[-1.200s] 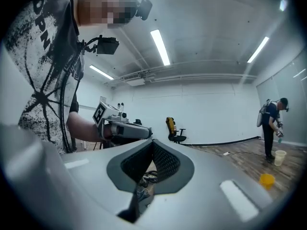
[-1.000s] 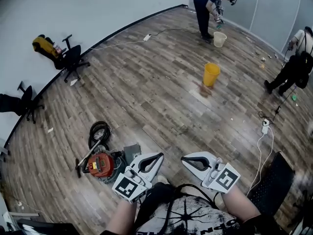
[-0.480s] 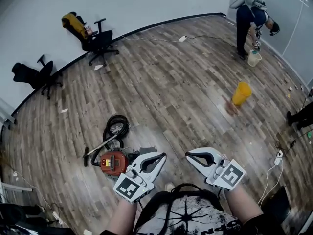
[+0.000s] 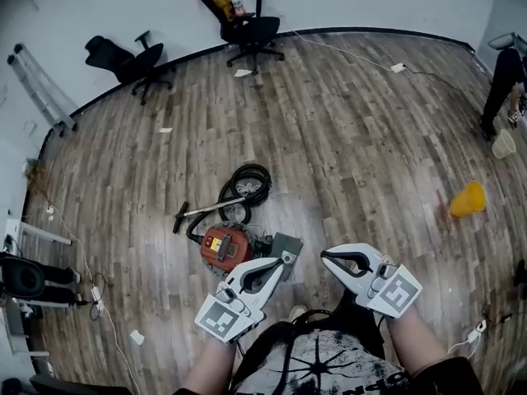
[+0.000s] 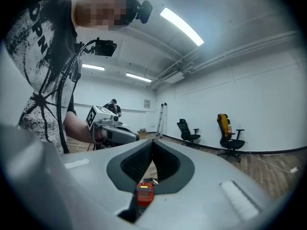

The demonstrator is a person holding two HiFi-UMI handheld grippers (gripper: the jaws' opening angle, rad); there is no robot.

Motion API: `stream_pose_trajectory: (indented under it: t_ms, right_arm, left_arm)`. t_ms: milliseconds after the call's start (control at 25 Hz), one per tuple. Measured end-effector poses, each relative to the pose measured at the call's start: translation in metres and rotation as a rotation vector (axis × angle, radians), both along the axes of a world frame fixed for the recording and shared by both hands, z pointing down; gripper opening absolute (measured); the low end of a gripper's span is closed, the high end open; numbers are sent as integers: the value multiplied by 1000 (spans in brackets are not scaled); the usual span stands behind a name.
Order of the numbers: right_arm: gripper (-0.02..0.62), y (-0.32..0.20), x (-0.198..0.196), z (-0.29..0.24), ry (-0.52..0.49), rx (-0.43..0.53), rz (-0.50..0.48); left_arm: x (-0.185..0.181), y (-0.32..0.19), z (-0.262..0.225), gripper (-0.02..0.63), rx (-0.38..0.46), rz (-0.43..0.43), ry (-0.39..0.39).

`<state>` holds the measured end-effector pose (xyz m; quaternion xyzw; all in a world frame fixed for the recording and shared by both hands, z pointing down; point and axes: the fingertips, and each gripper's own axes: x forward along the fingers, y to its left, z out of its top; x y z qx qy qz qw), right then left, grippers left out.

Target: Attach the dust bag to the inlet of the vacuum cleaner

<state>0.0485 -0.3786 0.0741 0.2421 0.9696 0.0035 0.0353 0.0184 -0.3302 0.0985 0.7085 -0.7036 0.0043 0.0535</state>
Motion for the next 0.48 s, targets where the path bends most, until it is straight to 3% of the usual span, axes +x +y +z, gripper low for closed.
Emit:
stream_pose_trajectory:
  t_ms: [200,360,480]
  right_arm:
    - [5,-17,-54,7,-15,-13,-212]
    - [5,-37,-85,4,-25,14,-400]
    - [5,-49,-102,6,-12,18,-514]
  left_arm:
    - [-46,-13,0,0,20,-213,33]
    - [-70,-27,8,0,-60,-382,21]
    - [-84,-40,1,0,-41,-491,17]
